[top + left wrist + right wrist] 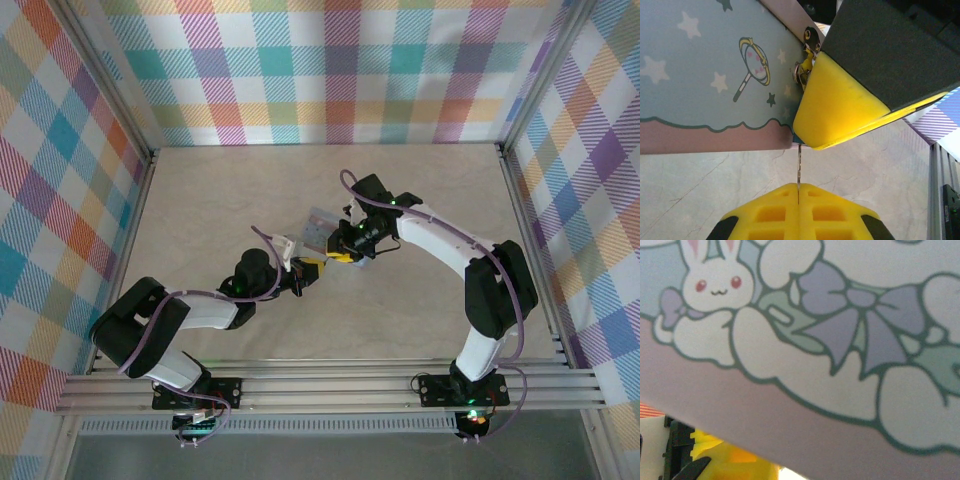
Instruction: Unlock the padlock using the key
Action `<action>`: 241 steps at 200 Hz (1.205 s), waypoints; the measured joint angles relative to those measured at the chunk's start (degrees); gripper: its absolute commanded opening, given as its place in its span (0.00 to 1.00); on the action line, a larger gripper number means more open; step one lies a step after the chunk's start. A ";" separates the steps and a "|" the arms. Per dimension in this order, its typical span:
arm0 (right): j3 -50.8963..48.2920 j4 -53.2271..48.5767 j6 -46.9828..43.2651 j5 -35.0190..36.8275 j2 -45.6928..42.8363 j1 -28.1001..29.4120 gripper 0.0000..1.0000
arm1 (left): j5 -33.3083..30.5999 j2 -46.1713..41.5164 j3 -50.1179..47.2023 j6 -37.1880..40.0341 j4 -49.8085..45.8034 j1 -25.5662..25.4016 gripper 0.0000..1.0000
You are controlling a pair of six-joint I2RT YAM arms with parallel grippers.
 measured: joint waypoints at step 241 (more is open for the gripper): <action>-1.38 2.73 1.75 -2.69 -0.02 -0.90 0.00 | 0.31 3.72 -0.24 -2.23 6.23 0.00 0.00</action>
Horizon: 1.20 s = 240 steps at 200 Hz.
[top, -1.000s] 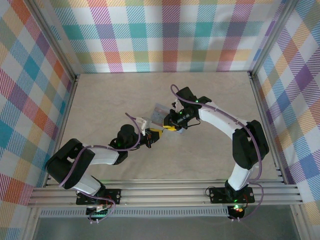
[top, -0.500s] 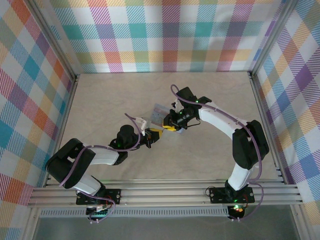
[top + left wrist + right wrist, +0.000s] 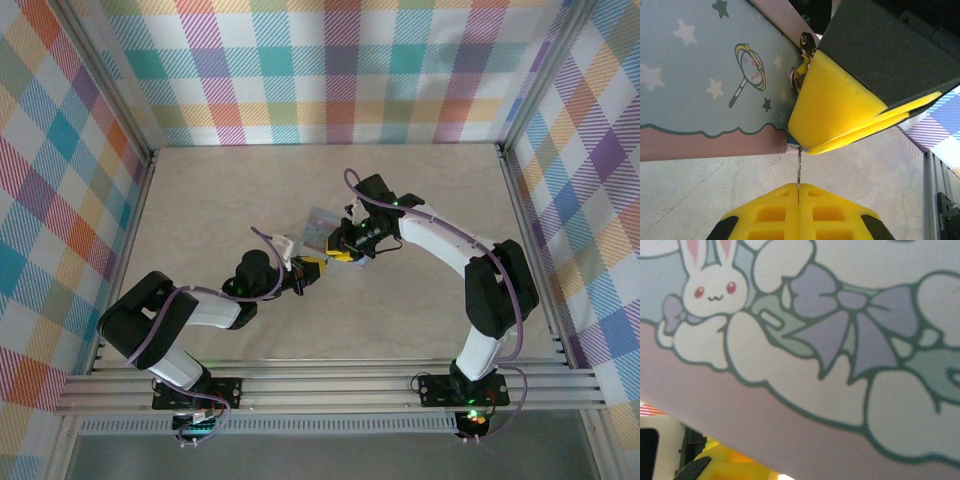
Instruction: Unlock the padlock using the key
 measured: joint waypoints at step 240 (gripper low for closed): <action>0.46 -6.27 -2.23 -7.87 -0.98 -2.91 0.00 | 10.73 -1.42 1.05 -1.09 -0.11 2.49 0.00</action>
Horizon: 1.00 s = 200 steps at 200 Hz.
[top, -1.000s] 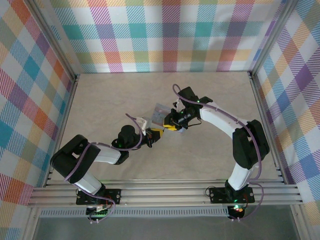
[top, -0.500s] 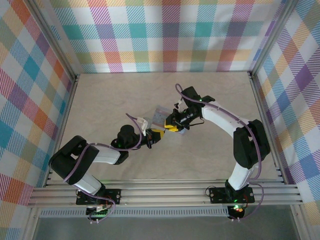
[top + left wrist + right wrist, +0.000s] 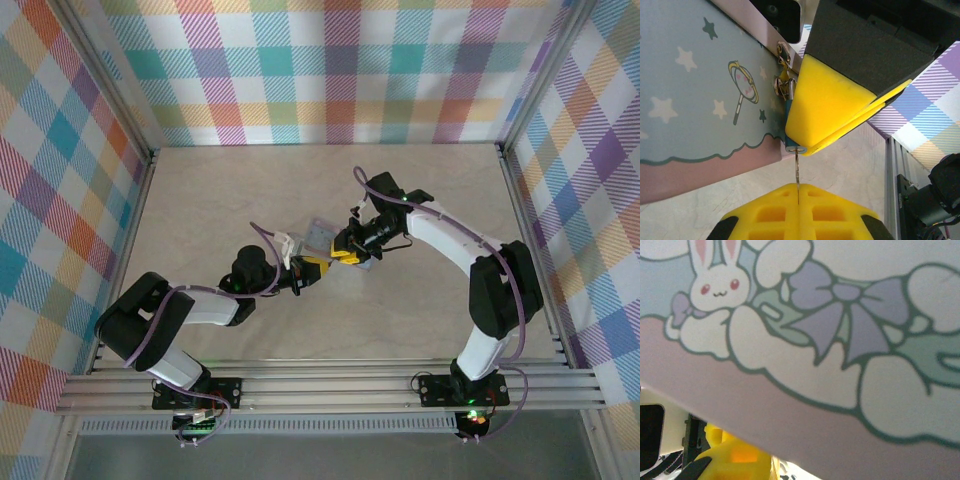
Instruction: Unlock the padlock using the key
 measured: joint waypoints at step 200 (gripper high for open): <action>-0.02 -1.31 0.87 1.44 -0.74 -0.50 0.00 | -3.10 -2.60 2.56 4.11 -8.09 -2.08 0.00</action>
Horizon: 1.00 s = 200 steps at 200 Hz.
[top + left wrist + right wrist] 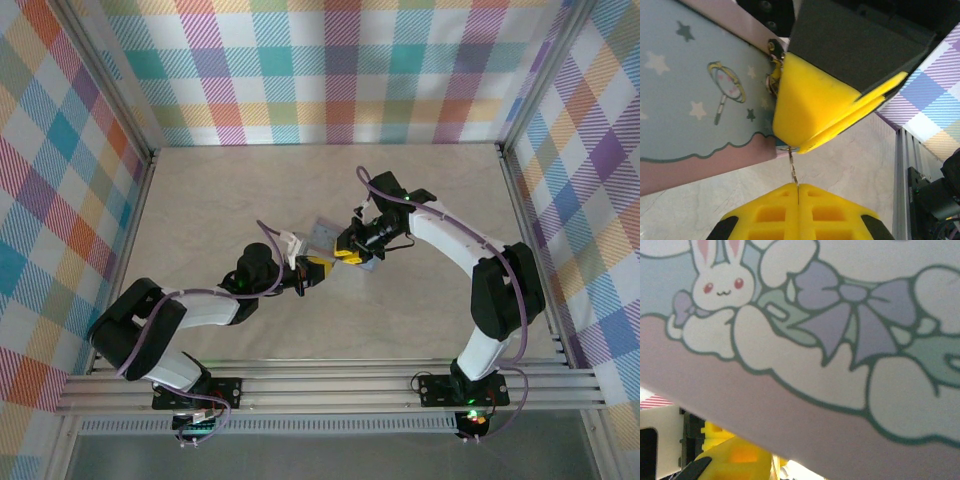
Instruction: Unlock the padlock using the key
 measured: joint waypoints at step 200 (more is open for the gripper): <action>-0.76 -0.02 0.00 -0.37 -1.05 -1.03 0.00 | 5.60 3.87 0.00 -5.75 7.04 1.77 0.00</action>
